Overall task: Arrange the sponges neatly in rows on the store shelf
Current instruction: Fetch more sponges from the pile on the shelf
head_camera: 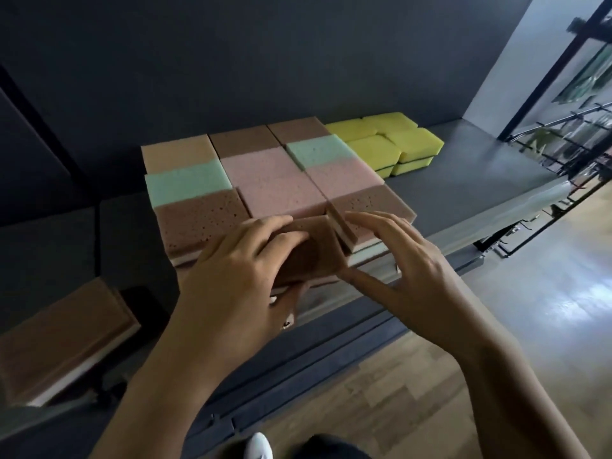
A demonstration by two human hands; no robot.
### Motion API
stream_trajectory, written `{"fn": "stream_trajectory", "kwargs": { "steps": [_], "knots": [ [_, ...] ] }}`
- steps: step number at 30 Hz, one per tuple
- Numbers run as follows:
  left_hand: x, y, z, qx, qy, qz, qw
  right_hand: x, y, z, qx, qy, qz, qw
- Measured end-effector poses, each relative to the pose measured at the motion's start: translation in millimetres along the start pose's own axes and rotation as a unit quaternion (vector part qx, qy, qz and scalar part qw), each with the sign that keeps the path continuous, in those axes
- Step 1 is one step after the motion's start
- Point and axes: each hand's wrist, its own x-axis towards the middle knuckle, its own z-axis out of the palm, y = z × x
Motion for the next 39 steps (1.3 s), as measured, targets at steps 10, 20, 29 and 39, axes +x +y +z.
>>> {"fn": "stream_trajectory", "kwargs": {
  "steps": [10,20,29,39],
  "knots": [
    [9,9,10,0.041,-0.009,-0.046,0.998,19,36,-18,-0.084,-0.032,-0.061,0.994],
    [17,26,30,0.102,0.027,-0.106,0.989,38,68,-6,-0.081,-0.060,-0.083,0.991],
    [22,27,36,0.104,0.032,-0.100,0.989,37,71,-4,-0.056,-0.057,-0.082,0.993],
    [23,27,42,0.045,0.019,-0.090,0.995,37,71,-8,-0.050,-0.058,-0.071,0.995]
  ]
}}
